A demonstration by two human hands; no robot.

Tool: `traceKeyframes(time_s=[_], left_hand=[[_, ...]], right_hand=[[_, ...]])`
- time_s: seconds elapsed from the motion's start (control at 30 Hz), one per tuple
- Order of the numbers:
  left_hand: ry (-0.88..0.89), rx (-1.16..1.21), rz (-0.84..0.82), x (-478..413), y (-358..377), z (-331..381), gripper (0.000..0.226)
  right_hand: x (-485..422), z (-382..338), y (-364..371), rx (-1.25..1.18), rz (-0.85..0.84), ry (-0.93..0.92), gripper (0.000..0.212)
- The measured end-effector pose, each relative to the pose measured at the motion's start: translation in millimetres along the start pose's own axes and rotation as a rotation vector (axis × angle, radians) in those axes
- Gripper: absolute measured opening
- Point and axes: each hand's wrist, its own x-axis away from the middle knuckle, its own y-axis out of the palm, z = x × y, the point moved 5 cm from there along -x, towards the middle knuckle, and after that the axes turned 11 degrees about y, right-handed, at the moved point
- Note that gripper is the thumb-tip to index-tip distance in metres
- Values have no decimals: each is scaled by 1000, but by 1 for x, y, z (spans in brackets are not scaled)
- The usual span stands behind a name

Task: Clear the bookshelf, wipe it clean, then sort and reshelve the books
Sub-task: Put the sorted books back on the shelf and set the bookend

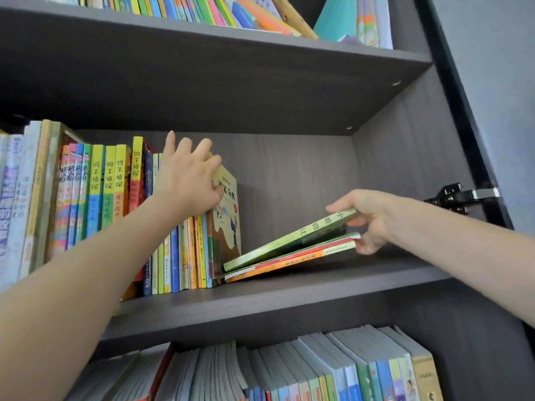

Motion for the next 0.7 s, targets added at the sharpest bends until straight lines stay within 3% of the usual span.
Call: traceKeyframes(time_s=[0.1, 0.17, 0.33, 0.43, 0.57, 0.63, 0.7], left_hand=[[-15, -4, -3, 1, 0, 0, 51], [-24, -1, -9, 1, -1, 0, 51], [-51, 37, -17, 1, -2, 3, 48], [-58, 62, -22, -2, -3, 4, 47], [-48, 143, 0, -2, -7, -1, 41], [-40, 241, 1, -3, -10, -9, 41], [-6, 300, -27, -3, -13, -16, 41]], right_hand=[[7, -9, 4, -65, -39, -181, 15], [8, -14, 8, -15, -60, -283, 29], [3, -27, 19, 32, -63, -374, 36], [-12, -36, 32, -135, 135, -424, 36], [-24, -37, 56, -202, 637, -407, 59], [-25, -34, 58, -261, 726, -334, 61], [-42, -28, 49, -363, 696, -209, 74]])
